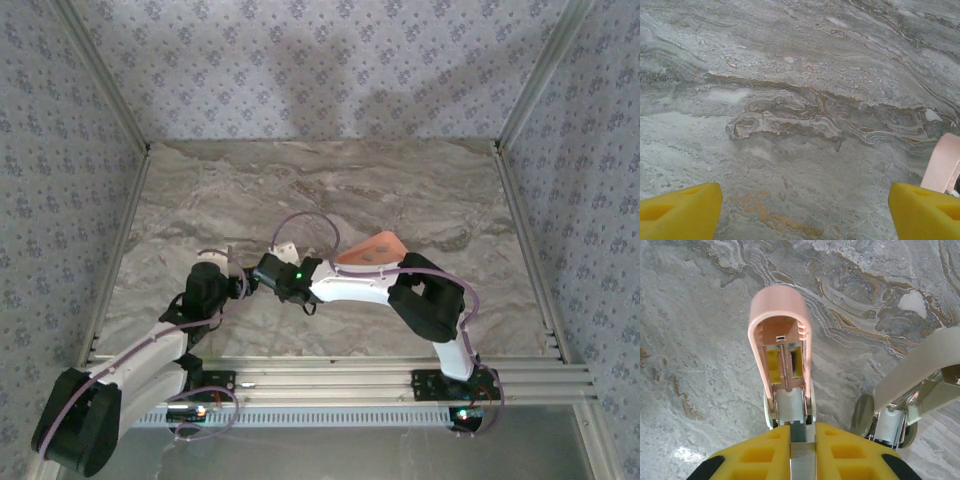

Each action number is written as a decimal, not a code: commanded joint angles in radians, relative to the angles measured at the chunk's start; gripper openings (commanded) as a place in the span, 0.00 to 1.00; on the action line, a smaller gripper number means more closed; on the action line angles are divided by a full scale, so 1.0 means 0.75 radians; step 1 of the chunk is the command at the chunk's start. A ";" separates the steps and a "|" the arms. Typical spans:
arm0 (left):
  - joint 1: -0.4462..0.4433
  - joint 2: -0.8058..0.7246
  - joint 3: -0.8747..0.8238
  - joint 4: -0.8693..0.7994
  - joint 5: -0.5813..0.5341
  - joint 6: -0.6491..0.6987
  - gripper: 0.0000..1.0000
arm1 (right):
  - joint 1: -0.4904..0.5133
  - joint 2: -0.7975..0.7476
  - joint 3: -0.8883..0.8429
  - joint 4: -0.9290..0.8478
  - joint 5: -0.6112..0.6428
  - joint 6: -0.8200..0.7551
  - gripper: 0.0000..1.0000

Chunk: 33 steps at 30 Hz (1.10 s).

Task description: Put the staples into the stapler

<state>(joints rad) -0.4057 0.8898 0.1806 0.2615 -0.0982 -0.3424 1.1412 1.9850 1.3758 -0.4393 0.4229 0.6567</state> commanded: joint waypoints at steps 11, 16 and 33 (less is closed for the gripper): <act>0.012 -0.013 -0.006 0.004 -0.016 -0.012 0.86 | -0.002 -0.002 -0.010 0.025 0.001 -0.025 0.17; 0.011 -0.016 -0.006 0.004 -0.014 -0.012 0.86 | 0.002 -0.010 -0.014 0.040 -0.002 -0.026 0.17; 0.012 -0.024 -0.010 0.005 -0.017 -0.012 0.86 | -0.002 0.026 -0.019 -0.004 -0.033 -0.023 0.16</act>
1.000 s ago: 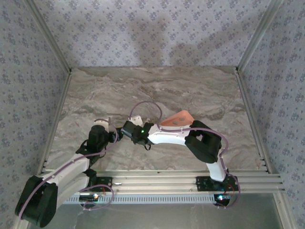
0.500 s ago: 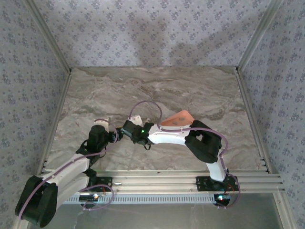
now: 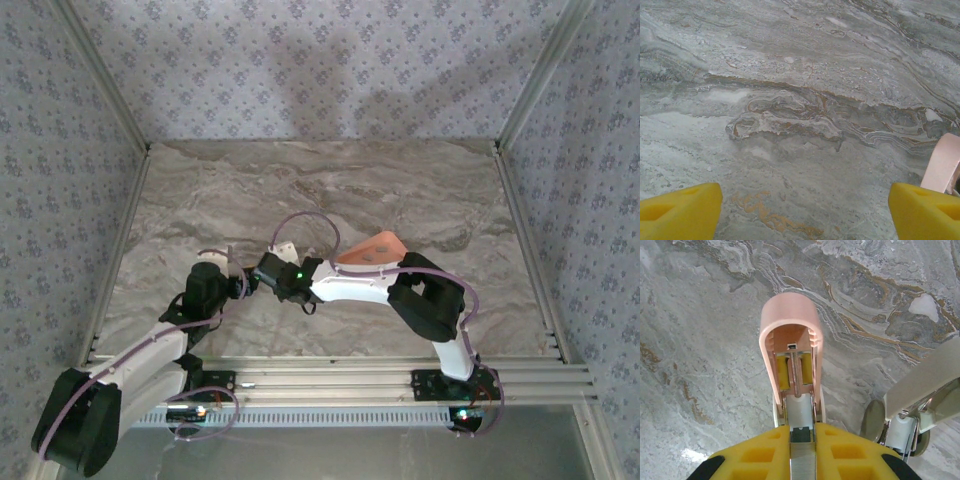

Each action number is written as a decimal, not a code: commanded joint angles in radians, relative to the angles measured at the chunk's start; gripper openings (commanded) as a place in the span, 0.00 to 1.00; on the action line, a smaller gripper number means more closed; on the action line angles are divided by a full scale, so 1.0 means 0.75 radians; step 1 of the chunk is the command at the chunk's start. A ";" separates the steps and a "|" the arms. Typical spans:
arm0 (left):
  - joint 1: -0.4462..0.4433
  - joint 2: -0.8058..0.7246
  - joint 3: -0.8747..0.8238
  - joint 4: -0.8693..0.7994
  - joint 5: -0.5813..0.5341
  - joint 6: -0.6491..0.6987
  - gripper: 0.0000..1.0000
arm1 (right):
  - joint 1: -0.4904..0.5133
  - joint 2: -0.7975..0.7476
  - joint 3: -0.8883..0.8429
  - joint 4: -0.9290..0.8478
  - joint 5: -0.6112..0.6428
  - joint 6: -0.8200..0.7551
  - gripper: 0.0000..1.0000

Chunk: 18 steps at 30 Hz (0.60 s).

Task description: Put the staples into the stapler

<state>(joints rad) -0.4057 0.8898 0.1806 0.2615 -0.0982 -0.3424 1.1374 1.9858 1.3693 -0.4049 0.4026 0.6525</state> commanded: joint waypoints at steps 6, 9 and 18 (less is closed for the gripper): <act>0.011 -0.027 -0.012 0.006 -0.017 -0.013 0.86 | 0.005 0.036 -0.013 -0.056 -0.011 -0.016 0.16; 0.011 -0.027 -0.012 0.007 -0.017 -0.012 0.86 | 0.003 0.038 -0.019 -0.061 -0.025 -0.020 0.16; 0.011 -0.028 -0.014 0.006 -0.019 -0.012 0.86 | 0.008 0.036 -0.023 -0.054 -0.044 -0.019 0.16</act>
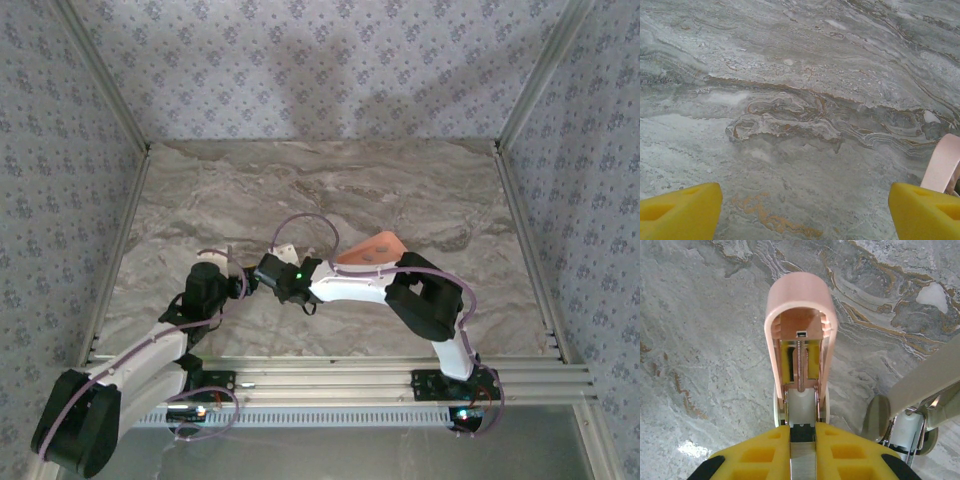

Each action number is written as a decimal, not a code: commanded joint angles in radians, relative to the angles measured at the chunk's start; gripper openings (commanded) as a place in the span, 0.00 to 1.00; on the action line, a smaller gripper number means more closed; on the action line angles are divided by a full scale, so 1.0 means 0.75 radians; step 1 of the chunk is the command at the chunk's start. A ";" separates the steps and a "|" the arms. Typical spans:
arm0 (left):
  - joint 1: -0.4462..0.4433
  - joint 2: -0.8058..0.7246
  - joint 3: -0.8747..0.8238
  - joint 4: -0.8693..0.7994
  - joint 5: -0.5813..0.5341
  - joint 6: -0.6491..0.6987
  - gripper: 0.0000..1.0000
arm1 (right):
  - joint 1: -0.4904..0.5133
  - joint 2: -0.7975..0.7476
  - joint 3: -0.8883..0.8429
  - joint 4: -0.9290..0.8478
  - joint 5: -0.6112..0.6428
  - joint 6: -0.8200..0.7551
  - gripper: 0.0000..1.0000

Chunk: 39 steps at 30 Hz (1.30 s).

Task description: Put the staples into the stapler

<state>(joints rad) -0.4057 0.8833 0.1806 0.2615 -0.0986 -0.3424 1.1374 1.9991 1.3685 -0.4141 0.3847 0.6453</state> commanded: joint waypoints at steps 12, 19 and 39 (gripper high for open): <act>0.012 -0.020 -0.014 0.007 -0.019 -0.014 0.86 | 0.014 0.018 -0.018 -0.088 -0.028 -0.005 0.17; 0.011 -0.017 -0.014 0.006 -0.019 -0.013 0.86 | 0.016 0.012 0.006 -0.106 -0.020 -0.010 0.23; 0.011 -0.030 -0.013 0.007 -0.005 -0.008 0.86 | -0.083 -0.169 -0.100 0.026 -0.149 0.078 0.25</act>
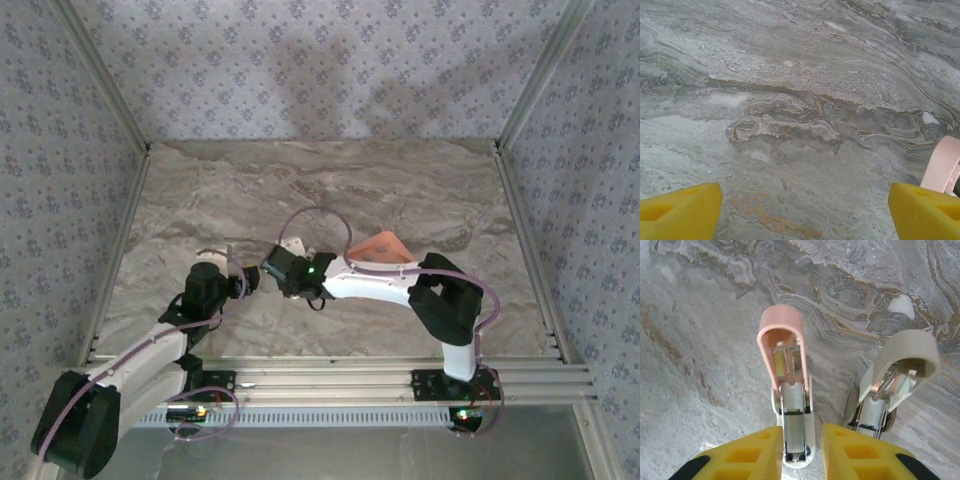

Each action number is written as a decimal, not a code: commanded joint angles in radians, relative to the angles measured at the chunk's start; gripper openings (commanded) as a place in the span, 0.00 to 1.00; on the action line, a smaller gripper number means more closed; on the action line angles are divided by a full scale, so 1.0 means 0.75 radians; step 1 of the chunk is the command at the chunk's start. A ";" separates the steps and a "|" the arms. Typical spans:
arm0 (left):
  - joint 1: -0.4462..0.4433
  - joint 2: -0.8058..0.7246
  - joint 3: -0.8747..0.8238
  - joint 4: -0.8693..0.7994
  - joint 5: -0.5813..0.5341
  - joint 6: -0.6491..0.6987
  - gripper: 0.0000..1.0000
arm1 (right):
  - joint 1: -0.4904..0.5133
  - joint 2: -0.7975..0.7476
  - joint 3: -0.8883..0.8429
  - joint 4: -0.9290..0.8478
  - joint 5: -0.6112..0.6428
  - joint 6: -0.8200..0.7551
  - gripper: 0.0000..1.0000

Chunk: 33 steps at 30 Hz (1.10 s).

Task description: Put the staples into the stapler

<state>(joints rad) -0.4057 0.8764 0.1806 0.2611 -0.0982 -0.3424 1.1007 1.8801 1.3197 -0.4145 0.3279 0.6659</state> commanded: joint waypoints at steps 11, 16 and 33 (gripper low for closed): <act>0.011 -0.055 -0.046 0.089 0.160 0.027 0.86 | -0.082 0.054 -0.027 0.053 -0.226 0.070 0.23; 0.011 -0.098 -0.063 0.108 0.203 0.037 0.86 | -0.091 0.074 -0.030 0.048 -0.261 0.078 0.22; 0.011 -0.138 -0.076 0.102 0.207 0.043 0.86 | -0.101 0.113 -0.026 0.005 -0.286 0.096 0.17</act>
<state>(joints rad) -0.4057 0.7918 0.1402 0.3153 0.0410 -0.3233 1.0286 1.9469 1.3033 -0.3782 0.1150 0.7219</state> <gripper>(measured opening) 0.857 0.173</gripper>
